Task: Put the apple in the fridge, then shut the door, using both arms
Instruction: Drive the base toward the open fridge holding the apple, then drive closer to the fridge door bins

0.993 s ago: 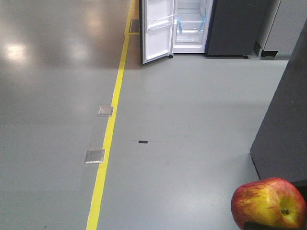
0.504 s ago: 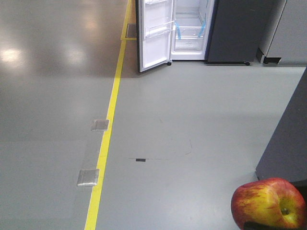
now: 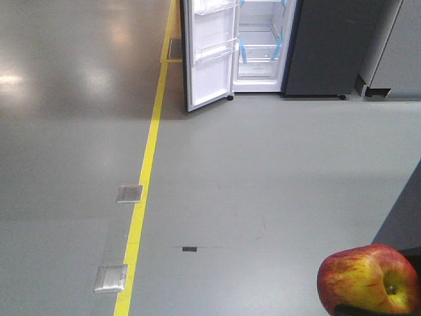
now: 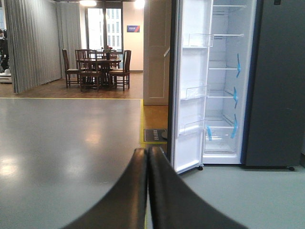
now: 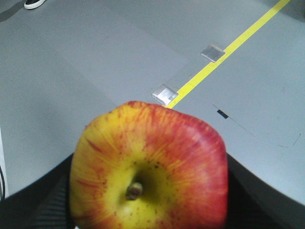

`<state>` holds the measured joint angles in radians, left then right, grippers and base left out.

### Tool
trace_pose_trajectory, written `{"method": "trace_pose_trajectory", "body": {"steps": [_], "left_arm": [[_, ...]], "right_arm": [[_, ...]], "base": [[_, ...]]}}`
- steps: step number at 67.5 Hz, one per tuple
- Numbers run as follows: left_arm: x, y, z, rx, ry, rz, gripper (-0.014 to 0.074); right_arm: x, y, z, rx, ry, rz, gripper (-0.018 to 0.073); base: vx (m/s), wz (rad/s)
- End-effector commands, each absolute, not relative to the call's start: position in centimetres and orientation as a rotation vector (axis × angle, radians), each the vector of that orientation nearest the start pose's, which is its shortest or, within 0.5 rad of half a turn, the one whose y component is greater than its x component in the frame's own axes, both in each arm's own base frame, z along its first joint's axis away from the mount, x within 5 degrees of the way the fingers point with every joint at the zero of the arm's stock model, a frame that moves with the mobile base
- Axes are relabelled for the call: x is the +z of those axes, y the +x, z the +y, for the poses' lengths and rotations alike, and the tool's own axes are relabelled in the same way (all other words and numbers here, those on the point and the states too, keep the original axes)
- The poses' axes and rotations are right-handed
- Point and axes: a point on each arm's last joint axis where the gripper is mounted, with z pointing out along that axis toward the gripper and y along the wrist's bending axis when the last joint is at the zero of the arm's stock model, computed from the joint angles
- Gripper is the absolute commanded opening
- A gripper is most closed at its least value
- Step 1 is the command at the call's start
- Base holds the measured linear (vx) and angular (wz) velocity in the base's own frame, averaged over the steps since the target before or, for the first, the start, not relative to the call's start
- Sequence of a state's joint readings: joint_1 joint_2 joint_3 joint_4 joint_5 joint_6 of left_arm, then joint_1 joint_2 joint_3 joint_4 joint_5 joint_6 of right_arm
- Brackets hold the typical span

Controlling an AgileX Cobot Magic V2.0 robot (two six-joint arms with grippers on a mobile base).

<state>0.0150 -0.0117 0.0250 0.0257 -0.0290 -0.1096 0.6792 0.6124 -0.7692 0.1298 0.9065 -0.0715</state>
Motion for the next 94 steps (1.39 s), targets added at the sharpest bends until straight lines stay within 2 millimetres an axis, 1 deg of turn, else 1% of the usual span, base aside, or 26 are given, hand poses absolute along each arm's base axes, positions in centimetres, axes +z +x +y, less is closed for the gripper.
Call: {"method": "trace_pose_trajectory", "body": {"steps": [1,94], "left_arm": [[20.6,5.54,0.04,-0.075,-0.076,1.404,-0.0006],[20.6,5.54,0.04,-0.075,-0.076,1.404,-0.0006]], "right_arm": [[35.69,7.53,7.25,0.512,-0.762,2.035,0.0344],[35.69,7.54,7.25,0.513,-0.762,2.035,0.0344]], "base": [[0.34,0.0],[0.34,-0.05]]}}
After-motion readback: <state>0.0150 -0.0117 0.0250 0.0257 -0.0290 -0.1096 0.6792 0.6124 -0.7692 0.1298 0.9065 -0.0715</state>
